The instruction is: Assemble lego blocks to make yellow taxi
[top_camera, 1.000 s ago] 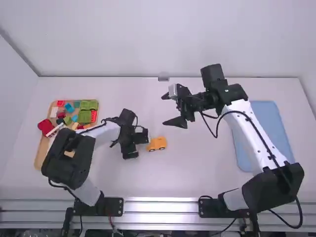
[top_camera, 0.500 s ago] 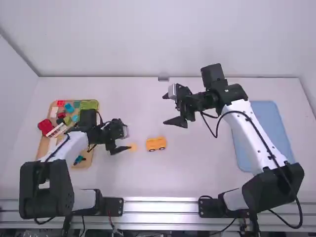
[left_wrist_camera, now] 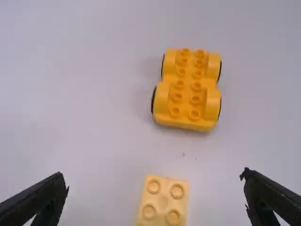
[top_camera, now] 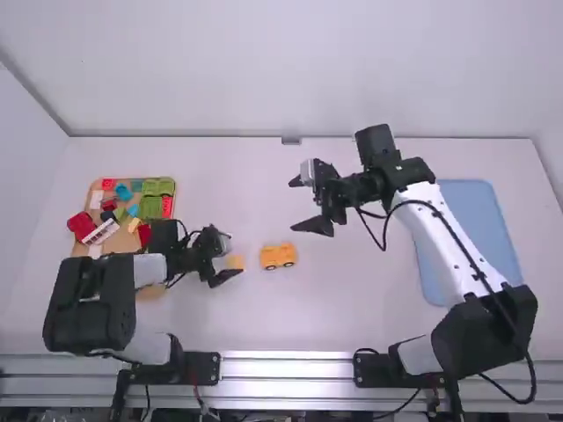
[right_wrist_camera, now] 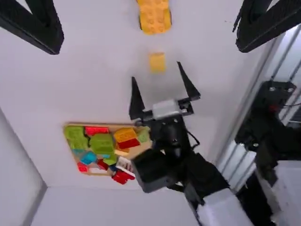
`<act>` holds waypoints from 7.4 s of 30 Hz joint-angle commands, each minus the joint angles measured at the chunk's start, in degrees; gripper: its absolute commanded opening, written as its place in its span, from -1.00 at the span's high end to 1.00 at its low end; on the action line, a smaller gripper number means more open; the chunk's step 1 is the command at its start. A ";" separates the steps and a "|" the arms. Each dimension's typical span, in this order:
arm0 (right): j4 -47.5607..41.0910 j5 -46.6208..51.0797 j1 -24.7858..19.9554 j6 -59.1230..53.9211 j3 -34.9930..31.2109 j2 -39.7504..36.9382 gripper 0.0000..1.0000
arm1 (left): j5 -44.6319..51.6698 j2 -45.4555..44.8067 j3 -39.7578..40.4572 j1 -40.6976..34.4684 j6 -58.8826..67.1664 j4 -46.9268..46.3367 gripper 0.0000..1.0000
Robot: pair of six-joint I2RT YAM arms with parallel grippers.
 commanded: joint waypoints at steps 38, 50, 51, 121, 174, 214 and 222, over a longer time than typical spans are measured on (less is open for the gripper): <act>51.39 1.07 -2.75 22.38 -31.63 6.58 -0.96 | 2.80 12.15 4.52 0.33 15.87 0.22 0.54; 55.43 -0.39 1.27 4.22 -31.63 21.18 -0.97 | 13.94 2.60 4.76 -1.86 9.49 -2.86 0.65; 57.29 -0.02 1.68 5.09 -31.56 22.69 -0.96 | 13.77 2.60 4.94 -2.60 8.13 -2.54 0.65; 65.57 6.45 6.82 5.38 -28.20 33.97 -0.10 | -9.55 7.67 15.21 -21.79 -2.45 -8.59 0.78; 65.44 6.43 6.82 5.57 -28.20 33.97 -0.11 | -9.66 10.12 15.34 -21.53 -5.55 -6.49 0.63; 65.59 6.47 6.84 5.40 -28.17 33.97 -0.11 | -14.29 10.12 15.34 -21.46 -5.57 -9.11 0.47; 65.59 6.45 6.71 5.42 -28.17 33.97 -0.11 | -18.43 8.48 15.34 -21.64 -5.77 -10.25 0.58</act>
